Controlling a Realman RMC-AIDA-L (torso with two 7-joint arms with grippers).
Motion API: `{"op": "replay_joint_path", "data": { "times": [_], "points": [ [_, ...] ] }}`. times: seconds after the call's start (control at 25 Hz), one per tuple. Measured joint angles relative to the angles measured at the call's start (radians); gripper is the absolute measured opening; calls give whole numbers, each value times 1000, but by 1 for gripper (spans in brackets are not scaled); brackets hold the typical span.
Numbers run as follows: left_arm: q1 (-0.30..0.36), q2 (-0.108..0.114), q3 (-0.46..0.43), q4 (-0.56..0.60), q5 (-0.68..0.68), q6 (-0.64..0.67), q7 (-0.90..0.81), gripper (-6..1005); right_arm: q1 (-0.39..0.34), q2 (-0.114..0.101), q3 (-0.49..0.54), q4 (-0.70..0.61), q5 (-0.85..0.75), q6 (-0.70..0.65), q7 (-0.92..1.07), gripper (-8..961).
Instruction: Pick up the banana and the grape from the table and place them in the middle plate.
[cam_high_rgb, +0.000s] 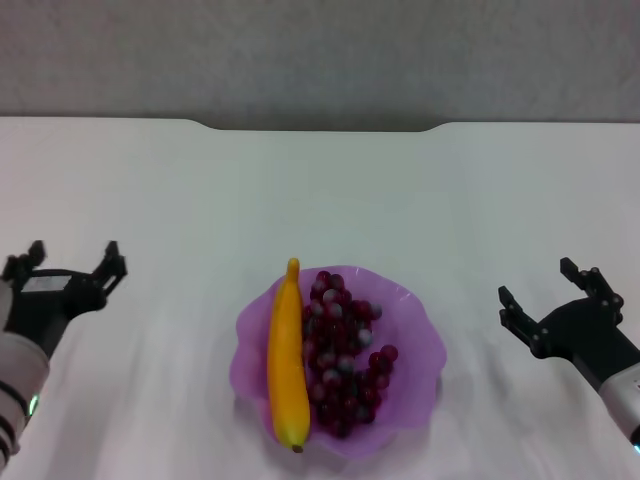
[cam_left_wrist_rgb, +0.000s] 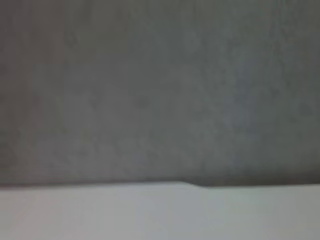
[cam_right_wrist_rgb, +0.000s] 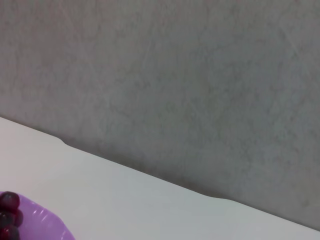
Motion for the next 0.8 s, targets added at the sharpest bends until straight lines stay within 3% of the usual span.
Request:
{"op": "replay_joint_path", "data": {
  "times": [0.16,0.2,0.28,0.56,0.8],
  "points": [
    [-22,-1,134,127,67,299,-57,890,0,0,2,-3,0,1,31,867],
    [-22,-1,134,127,67,299,-57,890,1,0,3,-4,0,4,44,867],
    [-91,-2,174,271,82,400,-168,890,7,0,3,-12,0,7,61,867],
    [-235,-3,265,642,88,534,-522,891,13,0,9,-46,0,1,112,868],
    [-240,-7,356,721,95,632,-655,890,20,-2,10,-69,0,1,168,871]
  ]
}}
